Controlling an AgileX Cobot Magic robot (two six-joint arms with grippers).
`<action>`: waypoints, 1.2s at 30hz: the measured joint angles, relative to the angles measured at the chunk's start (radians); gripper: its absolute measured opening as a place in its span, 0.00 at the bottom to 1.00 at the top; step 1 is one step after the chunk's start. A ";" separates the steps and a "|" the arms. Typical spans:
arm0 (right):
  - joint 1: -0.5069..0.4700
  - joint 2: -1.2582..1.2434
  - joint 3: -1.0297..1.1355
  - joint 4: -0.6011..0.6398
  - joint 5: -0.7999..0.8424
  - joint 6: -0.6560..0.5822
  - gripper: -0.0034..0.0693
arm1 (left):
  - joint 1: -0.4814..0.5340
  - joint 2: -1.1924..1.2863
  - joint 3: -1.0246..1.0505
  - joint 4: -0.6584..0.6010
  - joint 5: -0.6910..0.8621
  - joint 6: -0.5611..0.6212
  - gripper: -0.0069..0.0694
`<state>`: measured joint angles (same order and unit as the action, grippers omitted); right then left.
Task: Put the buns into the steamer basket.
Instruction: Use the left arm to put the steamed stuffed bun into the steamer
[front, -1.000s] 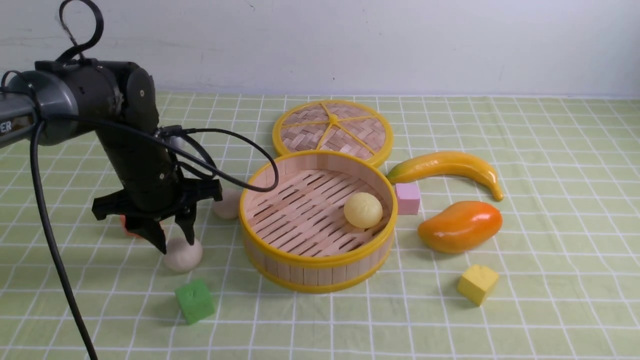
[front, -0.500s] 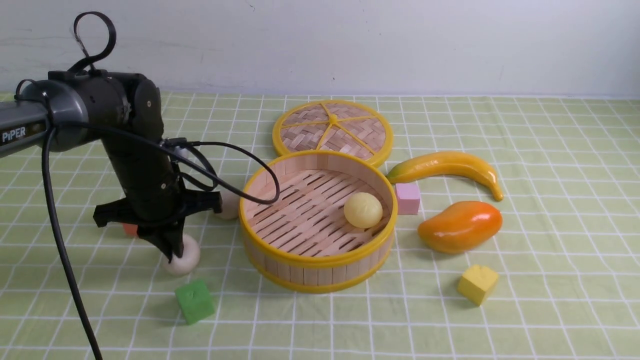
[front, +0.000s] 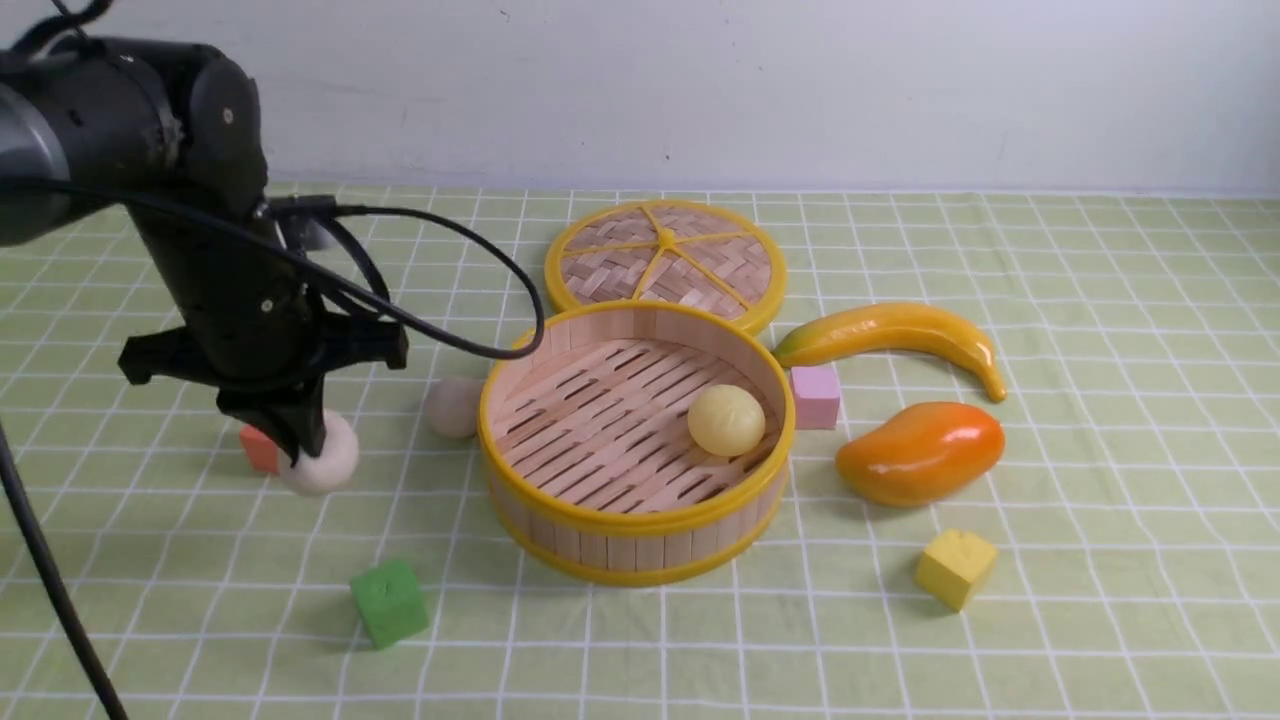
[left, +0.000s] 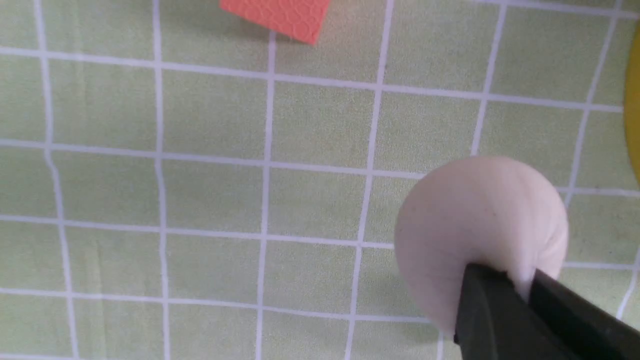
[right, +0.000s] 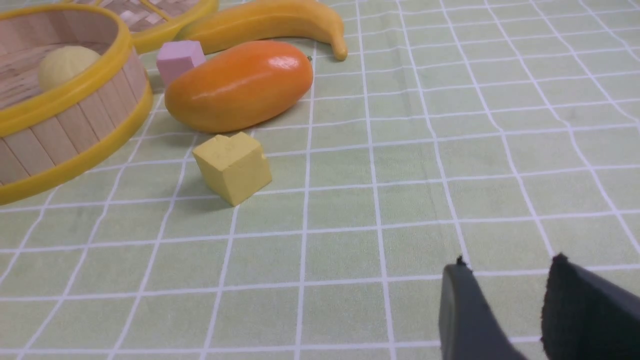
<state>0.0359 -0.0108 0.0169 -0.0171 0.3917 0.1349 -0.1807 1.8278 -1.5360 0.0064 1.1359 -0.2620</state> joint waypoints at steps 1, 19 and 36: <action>0.000 0.000 0.000 0.000 0.000 0.000 0.38 | 0.000 -0.012 -0.002 0.000 0.002 0.001 0.08; 0.000 0.000 0.000 -0.001 0.000 0.000 0.38 | -0.096 0.051 -0.204 -0.319 0.009 0.001 0.08; 0.000 0.000 0.000 -0.001 0.000 0.000 0.38 | -0.276 0.319 -0.348 -0.236 -0.017 -0.076 0.15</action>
<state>0.0359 -0.0108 0.0169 -0.0181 0.3917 0.1349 -0.4563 2.1468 -1.8836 -0.2294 1.1186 -0.3382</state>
